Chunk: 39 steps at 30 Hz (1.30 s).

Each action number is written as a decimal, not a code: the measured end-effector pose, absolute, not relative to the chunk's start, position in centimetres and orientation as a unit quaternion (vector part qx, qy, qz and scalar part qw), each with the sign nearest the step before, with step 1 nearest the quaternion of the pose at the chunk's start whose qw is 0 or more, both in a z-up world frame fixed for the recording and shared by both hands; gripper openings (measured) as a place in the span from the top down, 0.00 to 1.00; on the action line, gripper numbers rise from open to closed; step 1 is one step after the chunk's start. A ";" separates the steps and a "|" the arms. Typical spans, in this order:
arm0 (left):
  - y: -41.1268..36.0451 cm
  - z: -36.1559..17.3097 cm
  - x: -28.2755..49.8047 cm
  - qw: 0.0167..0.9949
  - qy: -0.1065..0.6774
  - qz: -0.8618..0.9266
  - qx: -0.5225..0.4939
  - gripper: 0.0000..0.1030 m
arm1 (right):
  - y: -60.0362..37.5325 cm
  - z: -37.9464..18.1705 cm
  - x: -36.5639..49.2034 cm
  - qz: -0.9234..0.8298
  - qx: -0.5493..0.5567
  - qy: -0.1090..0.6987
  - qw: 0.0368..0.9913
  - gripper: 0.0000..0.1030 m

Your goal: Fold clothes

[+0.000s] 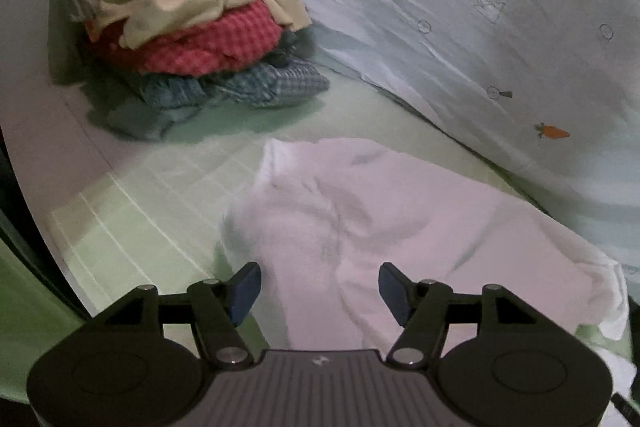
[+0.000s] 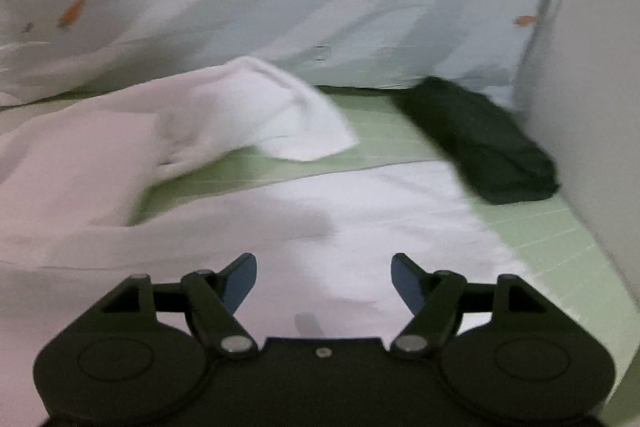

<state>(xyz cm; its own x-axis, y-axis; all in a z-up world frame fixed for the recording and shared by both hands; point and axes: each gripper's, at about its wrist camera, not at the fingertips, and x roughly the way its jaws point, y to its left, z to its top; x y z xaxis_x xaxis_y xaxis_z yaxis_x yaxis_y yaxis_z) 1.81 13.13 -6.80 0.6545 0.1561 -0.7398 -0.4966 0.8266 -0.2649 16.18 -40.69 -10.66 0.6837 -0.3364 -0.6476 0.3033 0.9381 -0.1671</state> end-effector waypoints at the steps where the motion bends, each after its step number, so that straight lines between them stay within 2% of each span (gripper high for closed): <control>1: 13.9 -6.8 1.7 0.880 0.369 0.188 -0.231 0.35 | -39.7 -10.8 16.2 -0.168 -0.020 0.359 0.918 0.25; 6: 16.9 -6.3 2.3 0.885 0.351 0.184 -0.244 0.33 | -37.0 -12.2 15.2 -0.175 -0.004 0.380 0.908 0.24; 11: 15.6 -6.8 4.7 0.892 0.359 0.132 -0.240 0.29 | -38.5 -12.7 14.4 -0.197 0.019 0.394 0.898 0.23; 22: 1.7 -8.1 9.4 0.894 0.395 0.009 -0.213 0.27 | -50.3 -12.4 9.5 -0.279 0.103 0.394 0.870 0.17; 25: -2.4 -8.1 9.6 0.895 0.400 -0.005 -0.199 0.24 | -54.6 -13.1 8.1 -0.298 0.141 0.394 0.858 0.16; 31: -8.4 -8.3 8.7 0.895 0.405 0.009 -0.189 0.23 | -62.5 -15.1 6.6 -0.319 0.194 0.397 0.839 0.14; 35: -10.8 -8.3 8.2 0.894 0.400 0.037 -0.197 0.16 | -66.5 -16.4 7.4 -0.331 0.199 0.405 0.829 0.14; 39: -13.0 -8.4 8.2 0.892 0.400 0.056 -0.203 0.15 | -69.3 -17.0 8.5 -0.324 0.207 0.412 0.826 0.18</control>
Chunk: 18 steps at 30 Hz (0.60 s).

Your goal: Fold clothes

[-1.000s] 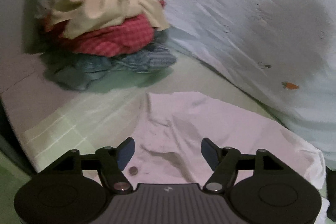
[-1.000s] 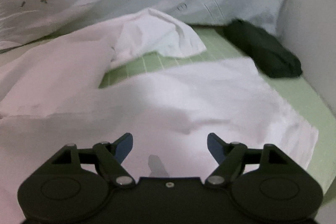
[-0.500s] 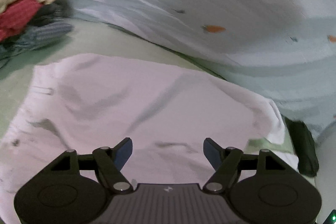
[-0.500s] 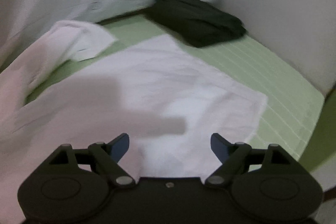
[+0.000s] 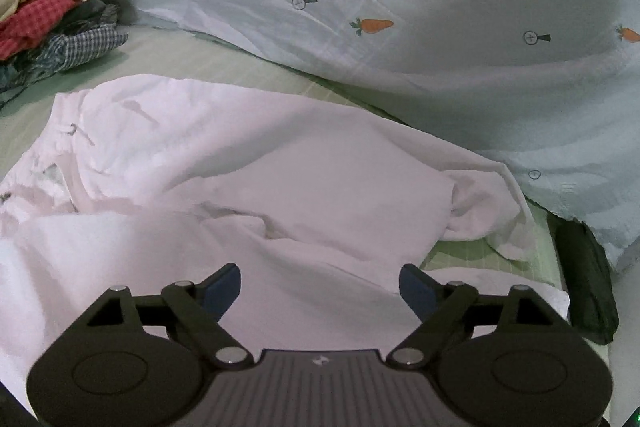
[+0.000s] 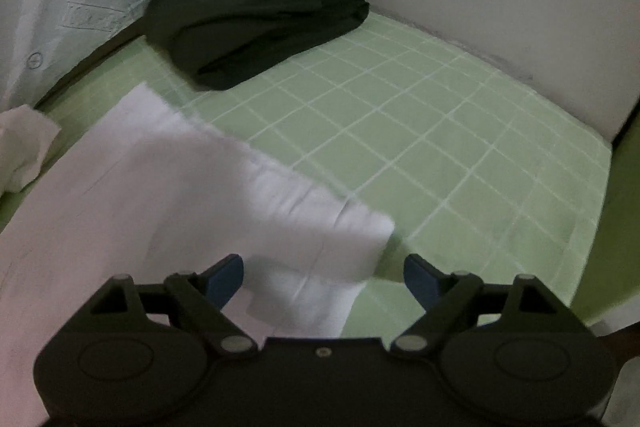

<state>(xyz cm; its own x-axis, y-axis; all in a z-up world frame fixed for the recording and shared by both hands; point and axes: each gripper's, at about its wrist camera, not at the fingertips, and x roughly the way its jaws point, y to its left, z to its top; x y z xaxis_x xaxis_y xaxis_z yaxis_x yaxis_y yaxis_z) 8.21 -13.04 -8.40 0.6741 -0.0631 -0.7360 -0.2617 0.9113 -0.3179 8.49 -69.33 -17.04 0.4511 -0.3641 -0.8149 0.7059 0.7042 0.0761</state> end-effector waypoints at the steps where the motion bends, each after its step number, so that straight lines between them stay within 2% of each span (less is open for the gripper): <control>1: -13.5 -8.4 8.4 0.891 0.401 0.058 -0.203 0.15 | -69.6 -17.1 8.5 -0.319 0.205 0.412 0.829 0.19; 3: -14.5 -8.5 8.9 0.890 0.404 0.061 -0.202 0.14 | -69.8 -17.0 8.6 -0.309 0.193 0.413 0.835 0.31; 4: -15.0 -8.6 9.2 0.889 0.406 0.059 -0.202 0.14 | -69.6 -16.8 8.6 -0.304 0.181 0.415 0.838 0.46; 6: -16.1 -8.7 10.0 0.888 0.408 0.057 -0.202 0.14 | -69.5 -16.5 8.5 -0.292 0.160 0.418 0.845 0.60; 7: -16.6 -8.7 10.4 0.888 0.410 0.056 -0.201 0.14 | -69.6 -16.2 8.3 -0.284 0.156 0.415 0.850 0.72; 10: -18.1 -8.8 11.9 0.888 0.411 0.046 -0.199 0.14 | -69.9 -15.4 7.6 -0.271 0.141 0.408 0.861 0.81; 13: -19.1 -8.8 13.0 0.890 0.412 0.037 -0.190 0.14 | -71.0 -15.4 6.8 -0.301 0.139 0.413 0.848 0.81; 15: -19.4 -9.0 13.5 0.890 0.415 0.033 -0.185 0.13 | -71.5 -15.6 6.8 -0.308 0.147 0.420 0.841 0.76; 16: -19.4 -9.3 13.8 0.889 0.418 0.034 -0.184 0.13 | -71.5 -15.5 7.0 -0.311 0.142 0.422 0.840 0.70; 17: -19.4 -9.5 14.0 0.888 0.421 0.036 -0.183 0.13 | -71.3 -15.2 7.4 -0.316 0.128 0.421 0.840 0.60; 18: -19.3 -9.6 14.3 0.887 0.422 0.039 -0.183 0.13 | -71.0 -14.9 7.7 -0.324 0.111 0.417 0.842 0.55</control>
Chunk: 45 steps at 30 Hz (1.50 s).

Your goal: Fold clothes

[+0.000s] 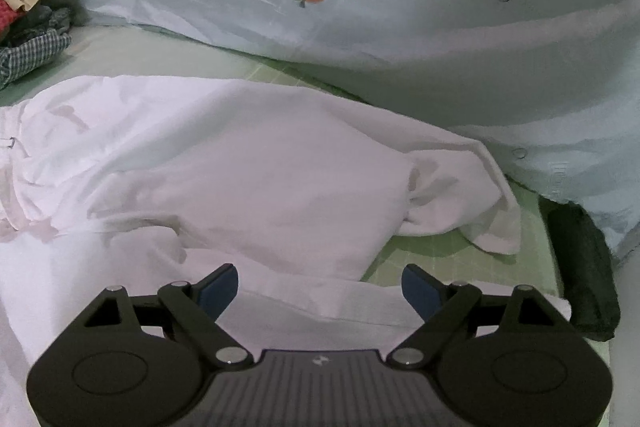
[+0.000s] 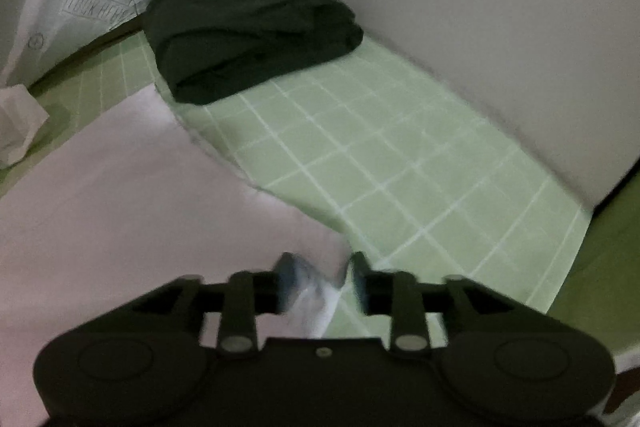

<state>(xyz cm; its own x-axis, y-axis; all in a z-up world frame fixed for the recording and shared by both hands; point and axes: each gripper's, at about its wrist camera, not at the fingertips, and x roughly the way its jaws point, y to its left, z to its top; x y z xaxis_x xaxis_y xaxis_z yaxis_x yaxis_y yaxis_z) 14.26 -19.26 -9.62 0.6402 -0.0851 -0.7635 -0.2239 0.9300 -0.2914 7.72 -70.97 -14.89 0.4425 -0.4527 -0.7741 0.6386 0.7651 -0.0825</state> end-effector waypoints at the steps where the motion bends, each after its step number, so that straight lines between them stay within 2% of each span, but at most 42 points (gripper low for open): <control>1: -19.1 -9.8 14.5 0.886 0.424 0.042 -0.183 0.13 | -70.6 -14.5 8.0 -0.337 0.091 0.406 0.845 0.52; 3: -18.9 -9.9 15.0 0.884 0.426 0.050 -0.182 0.13 | -70.2 -13.9 9.2 -0.349 0.061 0.389 0.850 0.40; 4: -18.9 -9.9 15.3 0.884 0.427 0.055 -0.182 0.13 | -70.2 -13.7 10.0 -0.350 0.052 0.383 0.853 0.31; 5: -18.7 -9.9 15.5 0.883 0.428 0.059 -0.181 0.13 | -70.2 -13.5 10.8 -0.347 0.048 0.378 0.857 0.25; 8: -17.9 -9.8 15.8 0.883 0.430 0.077 -0.174 0.13 | -69.5 -13.6 13.2 -0.315 0.042 0.375 0.871 0.19; 16: -13.3 -9.7 13.1 0.874 0.440 0.141 -0.147 0.12 | -62.8 -15.2 17.5 -0.230 0.018 0.403 0.886 0.16; 30: 2.9 -11.5 11.4 0.854 0.431 0.178 -0.229 0.12 | -47.4 -14.7 17.4 -0.190 -0.007 0.407 0.893 0.15; 32: 5.8 -12.1 11.5 0.853 0.427 0.180 -0.238 0.15 | -45.8 -14.8 16.9 -0.204 -0.003 0.406 0.891 0.15; 33: 7.4 -12.4 11.6 0.853 0.425 0.176 -0.246 0.23 | -45.1 -14.9 16.7 -0.213 0.002 0.406 0.889 0.15; 36: 11.7 -13.5 12.2 0.845 0.420 0.170 -0.282 0.38 | -43.0 -15.2 16.0 -0.244 0.022 0.406 0.880 0.15; 38: 14.6 -14.1 13.0 0.840 0.415 0.175 -0.304 0.43 | -41.5 -15.5 15.7 -0.265 0.028 0.408 0.873 0.15; 45: 21.5 -16.1 18.3 0.847 0.432 0.187 -0.246 0.43 | -37.0 -15.1 14.6 -0.274 -0.012 0.423 0.864 0.14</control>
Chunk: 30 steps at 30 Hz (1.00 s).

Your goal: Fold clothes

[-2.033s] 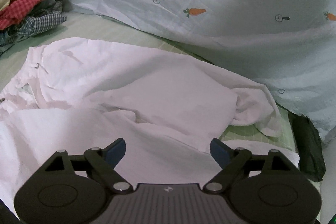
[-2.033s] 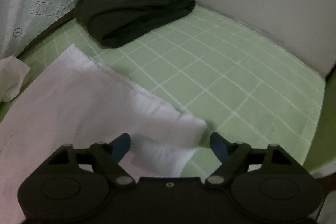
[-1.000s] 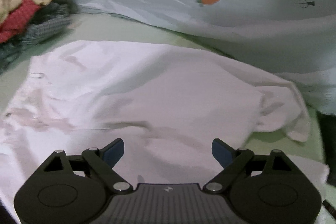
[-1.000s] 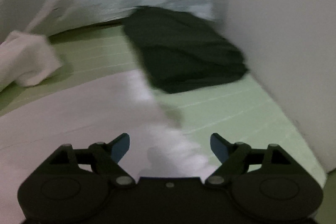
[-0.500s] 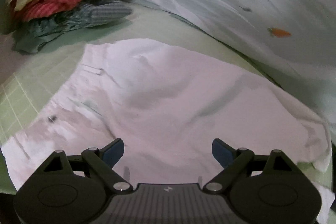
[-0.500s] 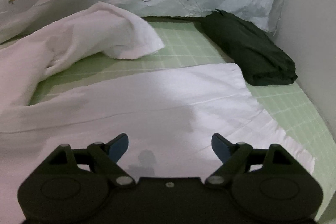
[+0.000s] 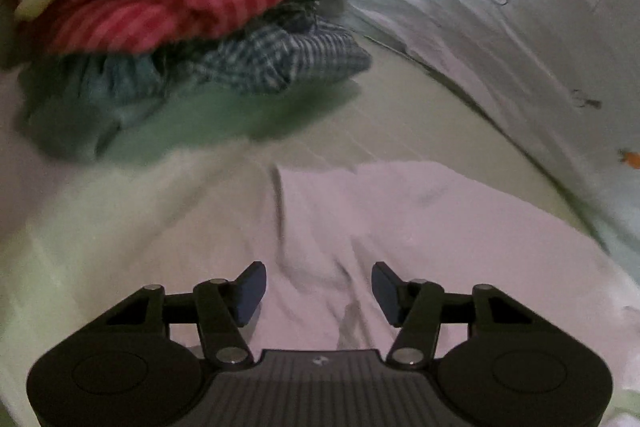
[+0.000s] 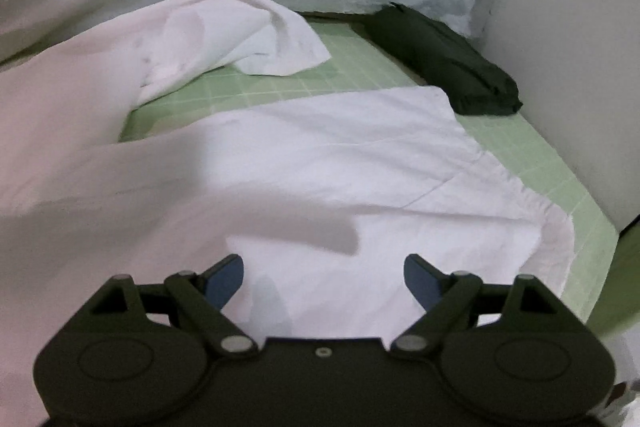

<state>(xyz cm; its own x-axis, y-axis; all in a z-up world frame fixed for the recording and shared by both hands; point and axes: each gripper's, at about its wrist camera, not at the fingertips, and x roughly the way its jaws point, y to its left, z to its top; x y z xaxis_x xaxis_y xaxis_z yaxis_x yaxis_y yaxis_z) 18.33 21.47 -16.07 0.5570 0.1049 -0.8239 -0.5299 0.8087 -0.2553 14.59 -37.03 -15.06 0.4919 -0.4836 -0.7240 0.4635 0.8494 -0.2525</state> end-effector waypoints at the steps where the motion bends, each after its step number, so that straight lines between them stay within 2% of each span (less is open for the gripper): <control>1: 22.3 -16.6 19.0 0.846 0.434 0.184 -0.248 0.43 | -36.6 -14.9 14.4 -0.275 -0.020 0.426 0.862 0.14; 7: 24.0 -18.8 21.4 0.848 0.427 0.176 -0.260 0.43 | -35.4 -14.7 14.4 -0.295 -0.032 0.440 0.848 0.14; 8: 23.8 -18.9 21.7 0.853 0.422 0.174 -0.253 0.48 | -35.3 -14.6 14.5 -0.298 -0.026 0.440 0.846 0.14; 9: 23.6 -18.8 21.9 0.858 0.419 0.170 -0.245 0.63 | -35.0 -14.6 14.6 -0.300 -0.022 0.441 0.845 0.14; 12: 23.2 -18.7 22.5 0.866 0.412 0.169 -0.228 0.87 | -34.1 -14.7 15.1 -0.296 -0.025 0.447 0.844 0.14; 14: 22.9 -18.4 22.8 0.874 0.401 0.173 -0.212 0.90 | -33.4 -14.8 15.4 -0.289 -0.040 0.451 0.844 0.14; 18: 22.7 -17.1 23.9 0.893 0.364 0.205 -0.169 0.90 | -32.4 -14.5 15.7 -0.279 -0.075 0.447 0.847 0.14; 21: 24.3 -16.3 25.6 0.895 0.349 0.213 -0.178 0.90 | -32.3 -14.2 15.9 -0.276 -0.085 0.443 0.849 0.14; 25: 24.8 -16.3 26.8 0.882 0.366 0.228 -0.190 0.89 | -32.7 -13.9 15.9 -0.274 -0.072 0.439 0.853 0.14; 30: 22.7 -15.4 25.4 0.877 0.392 0.229 -0.158 0.72 | -33.5 -13.9 15.8 -0.280 -0.045 0.428 0.858 0.14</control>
<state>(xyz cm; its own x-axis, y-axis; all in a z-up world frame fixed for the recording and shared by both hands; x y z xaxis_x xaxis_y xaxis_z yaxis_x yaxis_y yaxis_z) 25.39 22.72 -15.37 0.5888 0.2771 -0.7593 -0.5251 0.8453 -0.0987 15.80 -33.52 -13.91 0.4764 -0.5191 -0.7096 0.4420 0.8391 -0.3171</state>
